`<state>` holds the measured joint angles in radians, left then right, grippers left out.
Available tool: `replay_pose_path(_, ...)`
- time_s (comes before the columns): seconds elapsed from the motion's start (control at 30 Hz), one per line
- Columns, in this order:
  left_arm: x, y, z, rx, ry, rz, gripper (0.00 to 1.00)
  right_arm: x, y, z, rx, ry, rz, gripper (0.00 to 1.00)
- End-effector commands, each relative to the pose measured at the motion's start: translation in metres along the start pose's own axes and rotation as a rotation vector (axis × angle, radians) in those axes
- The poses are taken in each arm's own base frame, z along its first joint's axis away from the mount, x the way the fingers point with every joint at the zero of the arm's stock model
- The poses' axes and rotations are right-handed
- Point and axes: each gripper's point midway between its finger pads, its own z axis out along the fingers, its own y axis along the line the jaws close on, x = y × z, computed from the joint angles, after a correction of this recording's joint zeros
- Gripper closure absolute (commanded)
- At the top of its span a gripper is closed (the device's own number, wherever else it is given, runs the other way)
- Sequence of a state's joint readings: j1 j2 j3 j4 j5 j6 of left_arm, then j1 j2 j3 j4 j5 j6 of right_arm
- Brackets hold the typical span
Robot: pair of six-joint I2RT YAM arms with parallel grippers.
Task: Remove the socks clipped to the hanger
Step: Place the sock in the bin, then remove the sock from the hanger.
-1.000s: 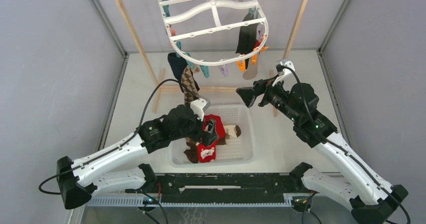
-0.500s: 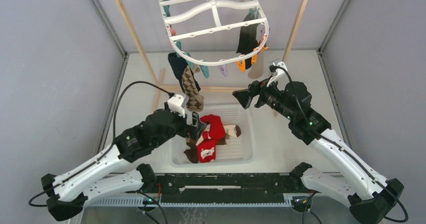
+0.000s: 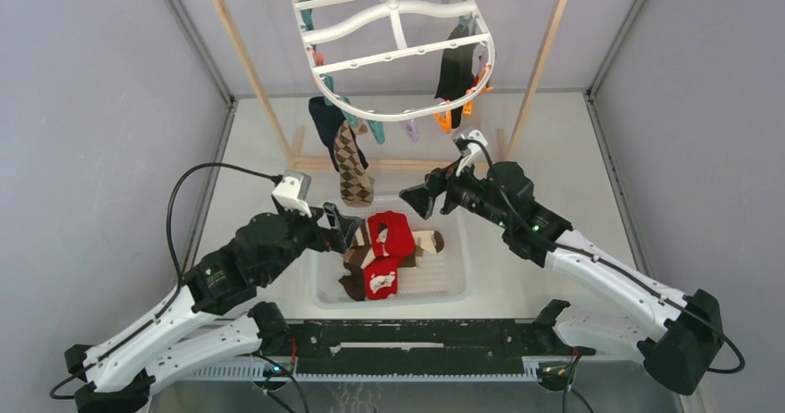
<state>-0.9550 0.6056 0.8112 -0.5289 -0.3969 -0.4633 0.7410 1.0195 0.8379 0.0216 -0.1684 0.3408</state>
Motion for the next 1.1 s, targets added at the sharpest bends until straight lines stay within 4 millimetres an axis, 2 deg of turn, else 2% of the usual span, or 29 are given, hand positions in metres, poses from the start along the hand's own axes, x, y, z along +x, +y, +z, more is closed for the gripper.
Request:
replay_pose_path(0.0, -0.002, 0.005, 0.002, -0.016, -0.034, -0.041, 0.0, -0.013, 0.022, 0.015, -0.081, -0.08, -0.041, 0.11)
replay_pose_path(0.17, -0.005, 0.007, -0.002, -0.015, -0.05, -0.058, 0.0, 0.002, 0.031, 0.033, -0.111, -0.067, -0.053, 0.11)
replay_pose_path(0.3, -0.004, 0.008, -0.002, -0.013, -0.044, -0.056, 0.0, 0.009, 0.03, 0.046, -0.114, -0.071, -0.064, 0.12)
replay_pose_path(0.63, -0.003, 0.006, -0.001, -0.002, -0.04, -0.058, 0.0, 0.008, 0.024, 0.076, -0.099, -0.138, -0.13, 0.13)
replay_pose_path(0.93, 0.001, 0.006, 0.0, 0.0, -0.03, -0.054, 0.0, 0.02, 0.044, 0.096, -0.207, -0.115, -0.144, 0.12)
replay_pose_path(1.07, 0.001, 0.005, 0.001, 0.006, -0.028, -0.054, 0.0, 0.022, 0.045, 0.104, -0.205, -0.109, -0.138, 0.13)
